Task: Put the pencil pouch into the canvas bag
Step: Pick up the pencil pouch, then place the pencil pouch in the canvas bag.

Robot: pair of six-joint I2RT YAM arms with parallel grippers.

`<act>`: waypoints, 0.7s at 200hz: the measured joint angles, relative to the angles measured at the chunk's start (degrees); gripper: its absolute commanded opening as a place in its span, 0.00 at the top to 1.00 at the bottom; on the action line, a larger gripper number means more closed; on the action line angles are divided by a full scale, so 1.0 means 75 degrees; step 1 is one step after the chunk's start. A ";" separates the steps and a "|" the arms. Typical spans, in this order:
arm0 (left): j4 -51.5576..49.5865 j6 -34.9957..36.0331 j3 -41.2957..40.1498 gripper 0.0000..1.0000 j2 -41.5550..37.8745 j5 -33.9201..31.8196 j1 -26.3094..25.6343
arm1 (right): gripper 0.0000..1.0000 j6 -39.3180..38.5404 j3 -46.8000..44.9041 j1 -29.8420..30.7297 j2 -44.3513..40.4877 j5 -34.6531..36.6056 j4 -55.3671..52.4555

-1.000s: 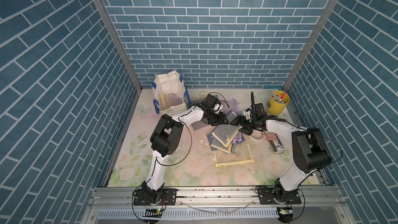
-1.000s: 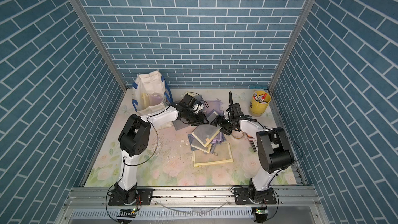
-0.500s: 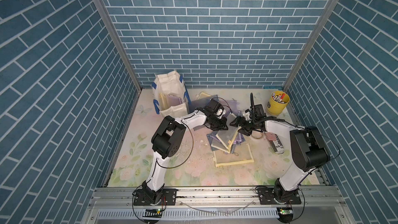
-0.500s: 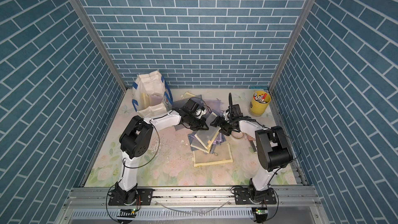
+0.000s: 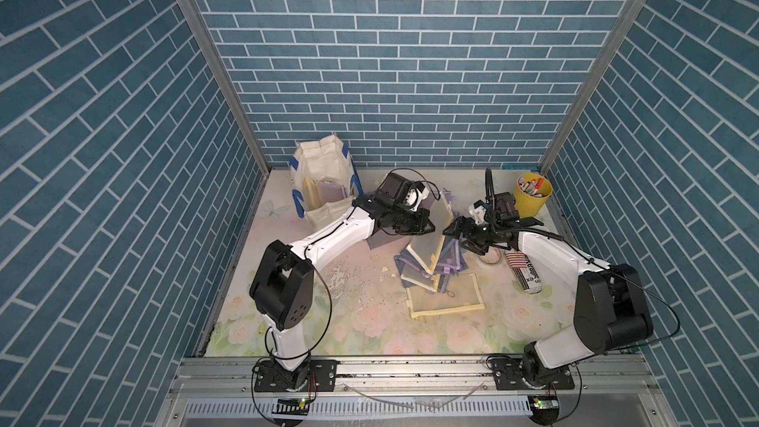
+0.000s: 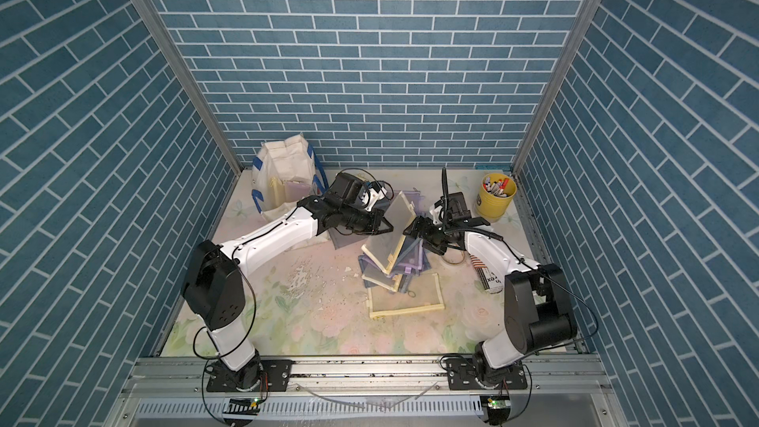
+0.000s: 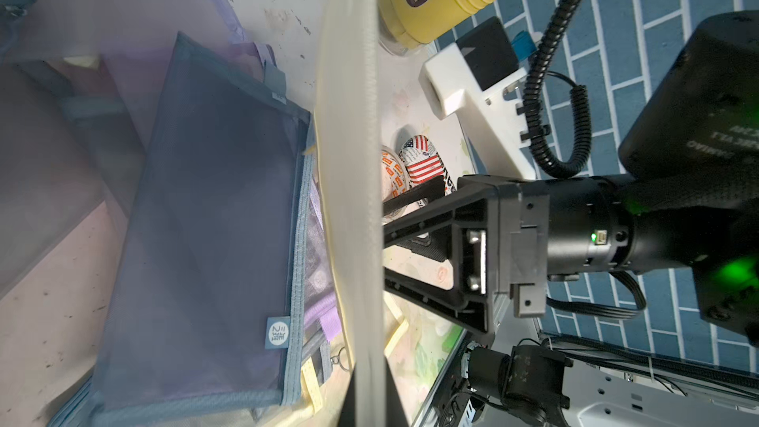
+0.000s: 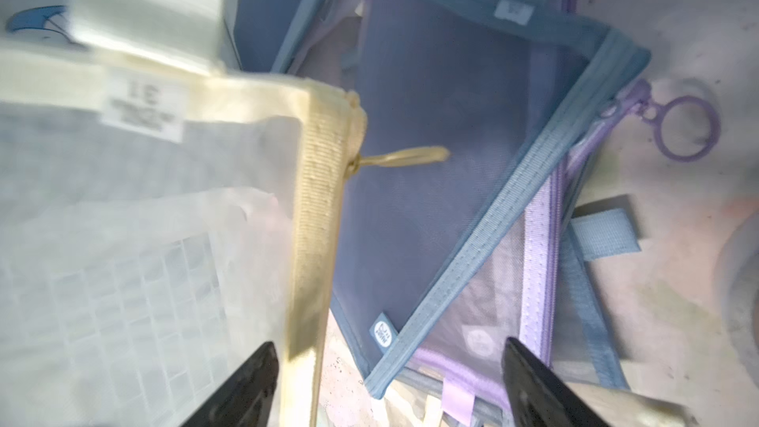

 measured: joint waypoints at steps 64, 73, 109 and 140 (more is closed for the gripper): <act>-0.1241 0.0067 0.1405 1.00 -0.0644 -0.0373 0.1154 | 0.02 -0.0248 0.1329 0.0082 -0.0286 0.0391 -0.1017; -0.1378 0.0085 0.1714 1.00 -0.0778 -0.0423 0.1565 | 0.01 -0.0423 0.1687 0.0157 -0.0227 0.0554 -0.1306; -0.1789 0.0073 0.2783 1.00 -0.1029 -0.0711 0.3258 | 0.01 -0.0886 0.2961 0.0510 0.0181 0.0947 -0.1999; -0.1798 -0.0329 0.3008 1.00 -0.1000 -0.0752 0.4406 | 0.01 -0.1026 0.3477 0.0694 0.0498 0.1037 -0.2291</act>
